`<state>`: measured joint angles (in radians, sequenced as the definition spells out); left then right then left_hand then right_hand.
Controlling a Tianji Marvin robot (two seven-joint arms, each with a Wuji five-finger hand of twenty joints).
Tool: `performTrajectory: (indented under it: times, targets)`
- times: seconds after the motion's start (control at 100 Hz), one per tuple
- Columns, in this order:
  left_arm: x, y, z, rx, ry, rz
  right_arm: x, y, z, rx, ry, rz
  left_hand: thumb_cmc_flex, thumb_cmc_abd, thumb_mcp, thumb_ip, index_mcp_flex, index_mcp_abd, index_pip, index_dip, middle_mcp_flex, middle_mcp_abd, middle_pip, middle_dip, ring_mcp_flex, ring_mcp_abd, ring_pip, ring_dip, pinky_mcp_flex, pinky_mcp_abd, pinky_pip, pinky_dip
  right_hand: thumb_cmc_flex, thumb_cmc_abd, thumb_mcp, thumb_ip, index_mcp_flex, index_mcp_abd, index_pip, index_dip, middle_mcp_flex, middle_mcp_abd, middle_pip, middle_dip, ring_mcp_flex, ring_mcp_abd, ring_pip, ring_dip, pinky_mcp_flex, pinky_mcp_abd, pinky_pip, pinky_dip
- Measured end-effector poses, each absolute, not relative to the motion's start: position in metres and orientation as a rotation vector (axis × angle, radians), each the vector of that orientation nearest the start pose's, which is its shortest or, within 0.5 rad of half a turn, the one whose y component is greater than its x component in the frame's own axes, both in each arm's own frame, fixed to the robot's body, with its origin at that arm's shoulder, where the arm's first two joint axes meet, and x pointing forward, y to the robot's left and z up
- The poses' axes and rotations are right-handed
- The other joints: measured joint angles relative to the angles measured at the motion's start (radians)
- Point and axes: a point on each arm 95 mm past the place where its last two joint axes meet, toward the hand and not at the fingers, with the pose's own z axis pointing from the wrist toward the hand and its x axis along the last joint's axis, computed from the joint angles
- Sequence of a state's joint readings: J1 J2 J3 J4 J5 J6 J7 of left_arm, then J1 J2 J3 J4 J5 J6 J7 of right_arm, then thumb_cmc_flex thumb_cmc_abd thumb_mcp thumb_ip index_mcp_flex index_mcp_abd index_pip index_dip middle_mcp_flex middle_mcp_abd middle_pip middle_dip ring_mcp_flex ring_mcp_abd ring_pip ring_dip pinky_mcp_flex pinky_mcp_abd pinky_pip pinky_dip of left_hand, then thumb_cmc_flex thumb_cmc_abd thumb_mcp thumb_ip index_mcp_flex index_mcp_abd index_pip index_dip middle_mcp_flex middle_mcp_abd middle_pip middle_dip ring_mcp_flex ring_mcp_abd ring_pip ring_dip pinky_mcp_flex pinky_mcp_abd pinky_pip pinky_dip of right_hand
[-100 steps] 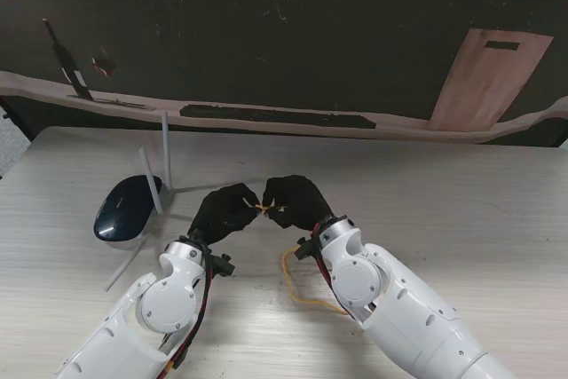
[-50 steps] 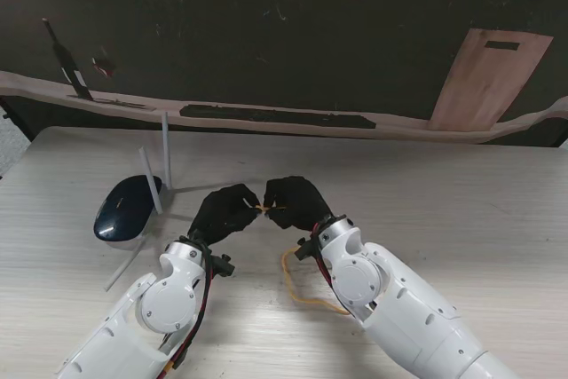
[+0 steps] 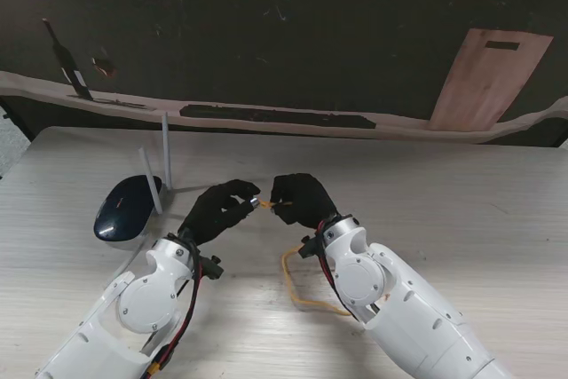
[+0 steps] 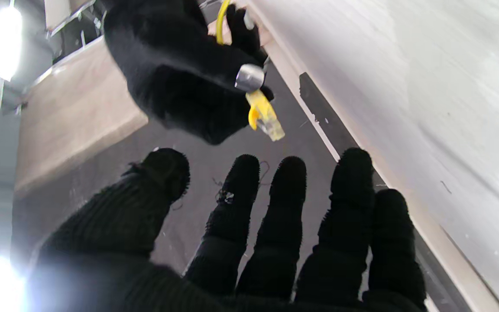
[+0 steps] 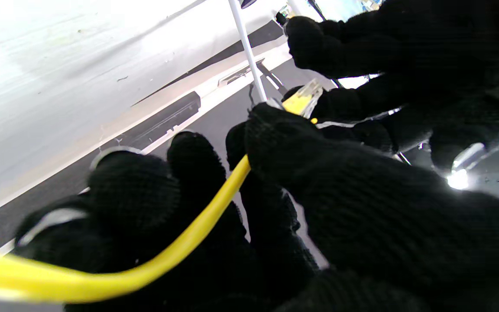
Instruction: Untangle the Ethernet cable and plug it into the router
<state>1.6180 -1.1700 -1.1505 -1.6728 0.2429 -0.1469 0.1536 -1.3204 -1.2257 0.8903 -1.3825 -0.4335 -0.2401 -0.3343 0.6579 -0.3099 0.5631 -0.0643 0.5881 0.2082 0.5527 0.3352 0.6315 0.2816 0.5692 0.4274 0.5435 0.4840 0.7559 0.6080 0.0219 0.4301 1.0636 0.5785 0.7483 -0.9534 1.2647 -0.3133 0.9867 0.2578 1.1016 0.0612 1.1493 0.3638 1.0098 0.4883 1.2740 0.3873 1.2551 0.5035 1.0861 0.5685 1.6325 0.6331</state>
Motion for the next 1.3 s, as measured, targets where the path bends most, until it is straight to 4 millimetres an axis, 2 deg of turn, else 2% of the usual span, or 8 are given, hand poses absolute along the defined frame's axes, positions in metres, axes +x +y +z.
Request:
performTrajectory:
  times: [0.28,0.38,0.51,0.65,0.84,0.98,1.14,1.3]
  targets:
    - [0.376,-0.043,-0.299,-1.727,0.951,-2.203,0.419,0.109,-0.306,-1.758,-1.287,-2.603,0.014,0.011,-0.027,0.01,0.0,0.0,-0.001,0.0,0.0,0.0,0.0,-0.008,0.0,0.0,-0.013,-0.001,0.0,0.0,-0.001,0.0,0.0,0.06,-0.03,0.0,-0.027,0.001,-0.024,0.075,-0.002,0.001,0.038,0.065,0.0,-0.012,0.128,0.05,0.02,-0.018,0.103,0.05]
    - [0.377,-0.038,-0.294,-1.72,0.963,-2.204,0.415,0.11,-0.304,-1.773,-1.288,-2.589,0.024,0.011,-0.038,0.01,0.0,0.0,-0.001,0.0,0.0,0.0,0.0,-0.008,0.0,0.0,-0.021,-0.002,0.0,0.0,-0.001,-0.011,0.0,0.086,-0.041,0.0,-0.049,0.007,-0.024,0.115,-0.002,-0.008,0.075,0.124,0.0,-0.037,0.261,0.123,0.043,-0.064,0.209,0.087]
    - [0.377,-0.027,-0.282,-1.653,1.043,-2.158,0.414,0.11,-0.305,-1.777,-1.307,-2.59,0.046,0.037,-0.095,0.011,0.0,0.0,-0.03,0.0,0.0,0.009,-0.026,-0.02,-0.018,0.0,-0.056,-0.027,-0.011,-0.001,-0.021,-0.023,-0.001,0.11,-0.051,0.0,-0.055,0.014,-0.025,0.127,0.007,-0.052,0.125,0.173,0.012,-0.091,0.355,0.186,0.072,-0.136,0.237,0.174]
    - [0.372,-0.001,-0.259,-1.572,1.229,-2.012,0.414,0.112,-0.306,-1.786,-1.321,-2.576,0.076,0.09,-0.223,0.024,0.0,-0.006,-0.091,-0.021,-0.025,0.009,-0.09,-0.037,-0.074,-0.004,-0.155,-0.077,-0.026,-0.015,-0.092,-0.063,-0.007,0.124,-0.057,0.0,-0.058,0.014,-0.025,0.127,0.01,-0.068,0.142,0.186,0.015,-0.111,0.381,0.206,0.078,-0.16,0.238,0.219]
    - [0.366,0.049,-0.234,-1.577,1.291,-1.71,0.415,0.114,-0.308,-1.802,-1.301,-2.537,0.088,0.13,-0.376,0.052,-0.076,-0.023,-0.177,-0.057,-0.174,0.01,-0.193,-0.073,-0.251,-0.059,-0.355,-0.171,-0.086,-0.102,-0.298,-0.116,-0.008,0.126,-0.059,0.0,-0.058,0.014,-0.025,0.127,0.01,-0.07,0.145,0.187,0.016,-0.114,0.383,0.209,0.079,-0.163,0.238,0.222]
    - [0.366,0.074,-0.225,-1.544,1.251,-1.654,0.416,0.115,-0.309,-1.813,-1.289,-2.525,0.088,0.14,-0.417,0.074,-0.093,-0.023,-0.213,-0.068,-0.224,0.009,-0.221,-0.087,-0.301,-0.11,-0.417,-0.203,-0.086,-0.14,-0.436,-0.126,-0.008,0.127,-0.059,0.0,-0.058,0.014,-0.025,0.127,0.01,-0.07,0.145,0.187,0.016,-0.114,0.384,0.209,0.079,-0.163,0.238,0.227]
    - [0.361,0.097,-0.213,-1.527,1.189,-1.551,0.417,0.115,-0.311,-1.83,-1.282,-2.505,0.087,0.139,-0.427,0.087,-0.139,-0.023,-0.254,-0.078,-0.271,-0.002,-0.242,-0.097,-0.314,-0.116,-0.432,-0.214,-0.086,-0.154,-0.492,-0.126,-0.008,0.127,-0.06,0.0,-0.058,0.014,-0.025,0.127,0.01,-0.07,0.145,0.187,0.016,-0.114,0.386,0.209,0.08,-0.163,0.238,0.231]
    - [0.355,0.121,-0.208,-1.515,1.125,-1.368,0.417,0.115,-0.313,-1.842,-1.281,-2.487,0.085,0.119,-0.428,0.102,-0.152,-0.023,-0.278,-0.078,-0.285,-0.004,-0.244,-0.097,-0.314,-0.123,-0.432,-0.214,-0.086,-0.154,-0.436,-0.071,-0.008,0.128,-0.06,0.0,-0.058,0.014,-0.025,0.127,0.01,-0.07,0.145,0.187,0.016,-0.114,0.387,0.209,0.08,-0.163,0.239,0.231]
